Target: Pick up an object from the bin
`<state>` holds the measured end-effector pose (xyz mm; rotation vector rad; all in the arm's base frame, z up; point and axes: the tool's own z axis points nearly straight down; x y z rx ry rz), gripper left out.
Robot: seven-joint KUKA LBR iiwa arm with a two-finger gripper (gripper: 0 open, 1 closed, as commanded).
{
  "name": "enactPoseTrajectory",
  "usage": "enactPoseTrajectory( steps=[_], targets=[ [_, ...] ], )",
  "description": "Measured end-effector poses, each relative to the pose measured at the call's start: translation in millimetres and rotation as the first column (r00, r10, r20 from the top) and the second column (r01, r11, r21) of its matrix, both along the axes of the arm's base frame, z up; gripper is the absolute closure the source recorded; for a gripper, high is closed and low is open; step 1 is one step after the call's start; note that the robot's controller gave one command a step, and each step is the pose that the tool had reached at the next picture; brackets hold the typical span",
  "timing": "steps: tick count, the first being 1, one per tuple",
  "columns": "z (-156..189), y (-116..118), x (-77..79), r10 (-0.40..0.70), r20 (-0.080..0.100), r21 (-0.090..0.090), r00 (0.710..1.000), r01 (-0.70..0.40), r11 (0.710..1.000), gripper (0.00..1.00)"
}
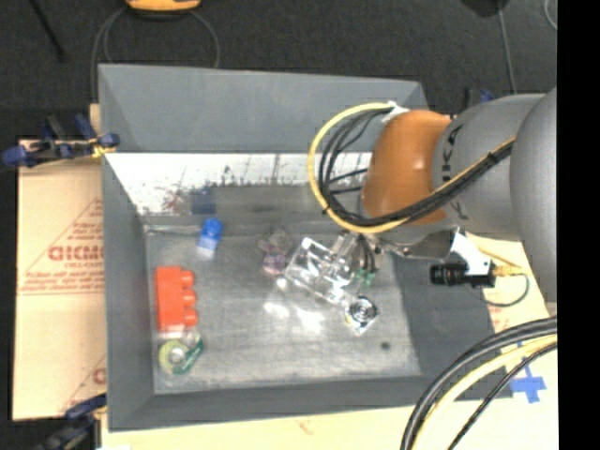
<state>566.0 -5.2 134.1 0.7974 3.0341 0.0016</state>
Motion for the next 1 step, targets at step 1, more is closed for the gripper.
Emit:
enactPoseTrajectory(
  steps=[1],
  targets=[
    [58.0, -1.3, 1.2, 0.010, 0.001, 0.000, 1.000, -0.010, 1.000, 1.00]
  ],
)
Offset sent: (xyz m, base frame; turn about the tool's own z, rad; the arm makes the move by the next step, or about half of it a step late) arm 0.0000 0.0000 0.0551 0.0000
